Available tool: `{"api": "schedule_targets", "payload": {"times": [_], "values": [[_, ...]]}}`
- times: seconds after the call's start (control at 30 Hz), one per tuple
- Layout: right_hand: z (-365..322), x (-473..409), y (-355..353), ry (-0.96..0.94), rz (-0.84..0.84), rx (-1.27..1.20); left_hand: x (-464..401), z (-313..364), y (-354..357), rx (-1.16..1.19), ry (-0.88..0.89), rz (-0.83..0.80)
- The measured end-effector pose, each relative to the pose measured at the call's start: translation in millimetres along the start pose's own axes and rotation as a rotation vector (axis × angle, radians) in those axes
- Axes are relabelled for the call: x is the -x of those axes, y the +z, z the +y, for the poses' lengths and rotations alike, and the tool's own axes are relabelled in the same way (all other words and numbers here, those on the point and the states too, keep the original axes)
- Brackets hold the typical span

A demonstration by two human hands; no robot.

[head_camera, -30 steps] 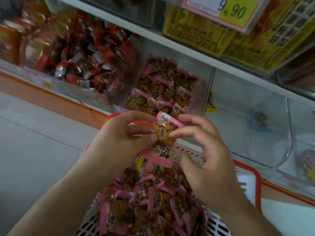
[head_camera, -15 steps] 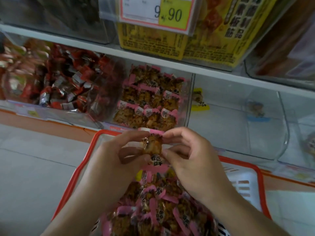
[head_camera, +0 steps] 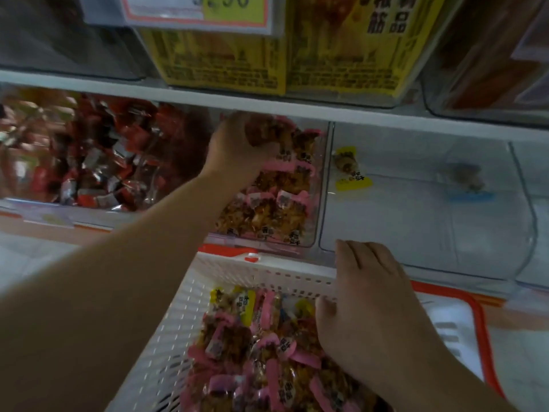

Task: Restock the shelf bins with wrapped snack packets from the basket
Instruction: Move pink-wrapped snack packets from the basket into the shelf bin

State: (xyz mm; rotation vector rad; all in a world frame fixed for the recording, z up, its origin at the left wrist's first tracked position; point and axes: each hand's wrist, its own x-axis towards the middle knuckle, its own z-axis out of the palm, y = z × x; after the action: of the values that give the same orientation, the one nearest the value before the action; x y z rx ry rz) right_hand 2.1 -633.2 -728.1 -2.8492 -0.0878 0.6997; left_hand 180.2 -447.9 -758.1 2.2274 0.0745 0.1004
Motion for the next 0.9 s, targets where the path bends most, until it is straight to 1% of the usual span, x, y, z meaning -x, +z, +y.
{"api": "schedule_targets", "payload": {"times": [0.13,0.27,0.4,0.47,0.6,0.67,0.8,0.9], "values": [[1,-7,3,0.014,-0.021,0.055,-39,-6,25,-0.061,-0.026,0.026],[0,-15,3,0.028,-0.046,0.067,-50,-21,45,-0.248,0.044,-0.004],[-5,-17,3,0.044,-0.059,0.057,-57,-40,58,-0.488,0.130,0.040],[-7,-17,3,0.070,-0.033,0.060,-59,-42,61,-0.524,0.130,0.045],[-4,-16,7,0.039,-0.046,0.056,-62,-40,63,-0.561,0.104,0.033],[-3,-17,6,0.029,-0.018,0.063,-58,-35,59,-0.544,0.100,0.021],[-3,-19,3,0.031,-0.011,0.029,-34,-25,33,-0.405,0.137,0.052],[3,-19,1,0.014,0.019,0.005,7,-17,0,-0.322,0.185,0.071]]}}
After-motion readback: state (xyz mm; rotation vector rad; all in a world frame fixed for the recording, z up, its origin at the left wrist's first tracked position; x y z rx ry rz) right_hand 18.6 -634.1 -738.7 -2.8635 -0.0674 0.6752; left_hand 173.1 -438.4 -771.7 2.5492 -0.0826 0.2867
